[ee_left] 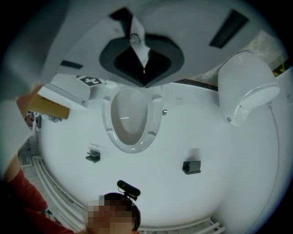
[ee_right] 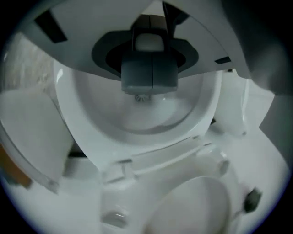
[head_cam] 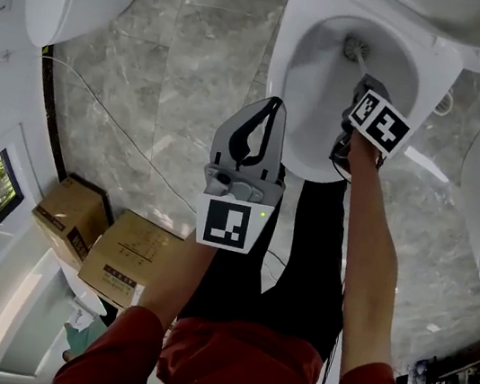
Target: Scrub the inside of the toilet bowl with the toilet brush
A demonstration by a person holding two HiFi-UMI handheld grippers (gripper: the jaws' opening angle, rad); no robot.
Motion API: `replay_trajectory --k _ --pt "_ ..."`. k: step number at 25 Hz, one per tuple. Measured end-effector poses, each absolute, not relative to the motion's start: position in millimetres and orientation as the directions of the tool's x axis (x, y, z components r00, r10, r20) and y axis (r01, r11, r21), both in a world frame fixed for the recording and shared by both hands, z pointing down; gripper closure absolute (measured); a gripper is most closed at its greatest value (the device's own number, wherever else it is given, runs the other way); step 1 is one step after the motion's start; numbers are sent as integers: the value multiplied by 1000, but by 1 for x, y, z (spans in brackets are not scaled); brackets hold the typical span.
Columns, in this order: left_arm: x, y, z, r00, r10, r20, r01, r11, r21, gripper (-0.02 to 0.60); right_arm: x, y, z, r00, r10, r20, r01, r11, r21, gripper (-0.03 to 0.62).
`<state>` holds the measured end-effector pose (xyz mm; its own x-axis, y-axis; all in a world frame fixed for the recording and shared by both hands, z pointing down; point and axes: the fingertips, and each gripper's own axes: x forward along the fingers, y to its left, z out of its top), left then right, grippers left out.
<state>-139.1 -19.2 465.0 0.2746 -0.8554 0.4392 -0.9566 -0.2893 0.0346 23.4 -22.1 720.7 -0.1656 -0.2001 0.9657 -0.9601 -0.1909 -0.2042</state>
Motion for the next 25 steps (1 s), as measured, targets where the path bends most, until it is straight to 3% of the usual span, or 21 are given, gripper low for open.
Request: replay_trajectory --k 1,2,3,5,7,9,10,11,12,14,16,17,18,25 --pt "-140 -19 465 274 -857 437 -957 -287 36 583 22 -13 724 -178 -174 969 -938 -266 -220 431" --pt "-140 -19 464 274 -857 436 -957 -287 37 583 18 -6 727 -177 -158 971 -950 -229 -211 431" --pt "-140 -18 463 275 -858 434 -957 -288 38 583 11 -2 728 -161 -152 975 -981 -84 -175 431" --pt "-139 -17 461 284 -857 429 -954 -299 32 583 4 -2 733 -73 -192 979 -909 416 14 431" --pt "-138 -17 459 294 -856 425 -949 -314 24 583 7 -2 738 17 -279 960 -530 812 245 431" --pt "-139 -15 458 295 -856 425 -949 -316 23 581 13 0 742 35 -335 941 -211 918 335 431" --pt "-140 -15 457 294 -857 424 -949 -314 24 583 17 0 743 29 -332 943 -182 926 331 431" --pt "-141 -14 456 291 -858 423 -950 -310 25 583 22 -1 743 13 -300 954 -267 918 292 431" --pt "-141 -13 455 288 -859 423 -952 -306 26 583 28 -3 741 -19 -242 970 -454 866 208 431" --pt "-139 -13 453 287 -861 419 -952 -304 27 583 41 -9 732 -142 -124 982 -864 500 -62 431" --pt "-137 -13 449 293 -861 415 -950 -311 25 583 51 -10 723 -252 -89 964 -967 58 -248 433" --pt "-136 -13 447 296 -860 415 -949 -315 25 583 53 -10 719 -270 -90 959 -961 -35 -274 433" --pt "-135 -12 444 300 -860 413 -948 -319 25 583 54 -11 714 -265 -93 960 -962 -37 -269 433" --pt "-131 -15 418 320 -863 390 -940 -341 15 583 63 10 674 -163 -77 984 -932 338 -128 433"
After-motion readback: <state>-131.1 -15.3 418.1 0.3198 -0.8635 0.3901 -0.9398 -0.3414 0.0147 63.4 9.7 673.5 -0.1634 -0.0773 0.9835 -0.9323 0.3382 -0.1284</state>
